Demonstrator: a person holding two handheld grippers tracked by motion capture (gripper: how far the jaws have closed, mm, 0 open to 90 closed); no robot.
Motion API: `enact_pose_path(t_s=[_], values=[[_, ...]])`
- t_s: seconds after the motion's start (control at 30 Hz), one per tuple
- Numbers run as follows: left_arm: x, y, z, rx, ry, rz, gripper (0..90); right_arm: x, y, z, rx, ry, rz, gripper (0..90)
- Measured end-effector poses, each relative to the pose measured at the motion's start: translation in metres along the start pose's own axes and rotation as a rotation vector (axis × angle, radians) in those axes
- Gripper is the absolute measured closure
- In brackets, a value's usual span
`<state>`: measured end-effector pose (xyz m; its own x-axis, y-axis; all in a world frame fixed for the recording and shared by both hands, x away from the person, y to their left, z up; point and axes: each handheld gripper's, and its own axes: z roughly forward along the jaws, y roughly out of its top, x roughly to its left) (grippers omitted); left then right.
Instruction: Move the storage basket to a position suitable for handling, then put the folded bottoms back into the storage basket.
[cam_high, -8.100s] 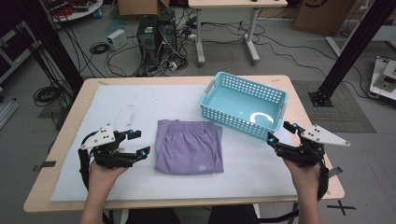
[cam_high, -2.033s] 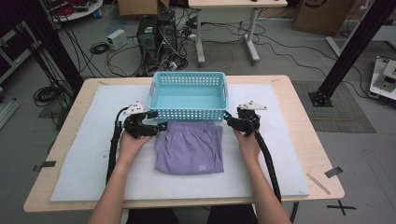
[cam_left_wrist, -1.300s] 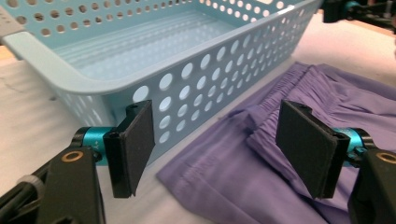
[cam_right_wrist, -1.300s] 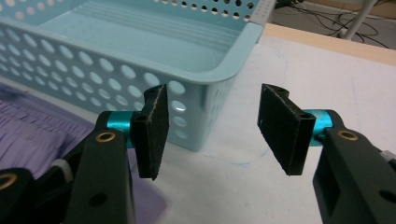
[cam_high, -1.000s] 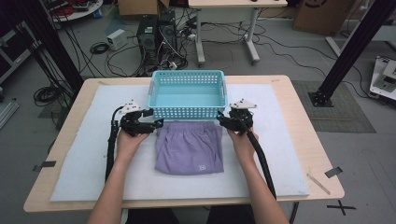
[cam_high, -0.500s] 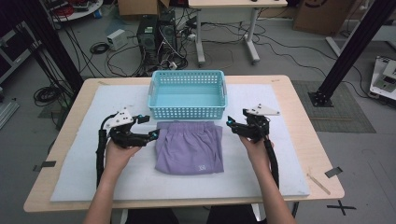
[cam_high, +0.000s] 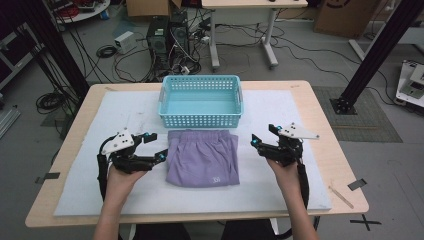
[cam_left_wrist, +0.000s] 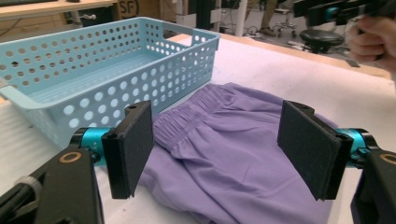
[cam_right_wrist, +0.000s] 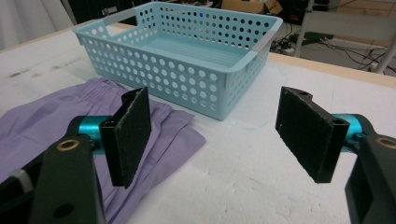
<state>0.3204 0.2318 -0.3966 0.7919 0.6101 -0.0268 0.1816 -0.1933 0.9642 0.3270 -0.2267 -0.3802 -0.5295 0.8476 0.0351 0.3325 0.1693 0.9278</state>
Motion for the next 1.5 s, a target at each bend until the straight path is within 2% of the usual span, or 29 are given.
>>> enact_pose_path(t_s=[0.13,0.27,0.33,0.47,0.63,0.77,1.13,1.23,1.3,1.5], values=[[0.001,-0.002,-0.002,-0.02,0.004,0.007,27.2,0.001,-0.003,-0.011,-0.032,0.002,-0.002,27.2],[-0.004,-0.002,-0.004,-0.037,-0.002,0.021,27.2,-0.001,-0.003,-0.013,-0.024,0.002,-0.009,27.2],[-0.008,-0.003,-0.005,-0.055,-0.017,0.029,27.1,-0.003,-0.004,-0.013,-0.028,-0.001,-0.009,27.2],[-0.012,-0.003,-0.007,-0.061,-0.065,-0.009,27.2,-0.006,-0.007,-0.015,-0.024,0.002,0.0,27.2],[-0.013,-0.001,-0.006,-0.037,-0.085,-0.016,27.1,-0.005,-0.008,-0.02,-0.025,-0.001,-0.006,27.2],[-0.014,0.0,-0.004,-0.025,-0.075,-0.011,22.5,-0.006,-0.007,-0.022,-0.031,0.0,-0.011,27.2],[-0.013,-0.001,-0.006,-0.036,-0.071,-0.031,22.5,-0.008,-0.009,-0.025,-0.027,-0.008,-0.007,27.2],[-0.013,-0.001,-0.006,-0.034,-0.079,-0.033,22.5,-0.008,-0.009,-0.027,-0.031,-0.012,-0.006,27.1],[-0.013,-0.001,-0.005,-0.039,-0.093,-0.051,22.5,-0.009,-0.008,-0.028,-0.034,-0.012,-0.009,27.2],[-0.011,-0.001,-0.006,-0.039,-0.091,-0.058,22.5,-0.011,-0.01,-0.027,-0.026,-0.018,-0.003,27.2]])
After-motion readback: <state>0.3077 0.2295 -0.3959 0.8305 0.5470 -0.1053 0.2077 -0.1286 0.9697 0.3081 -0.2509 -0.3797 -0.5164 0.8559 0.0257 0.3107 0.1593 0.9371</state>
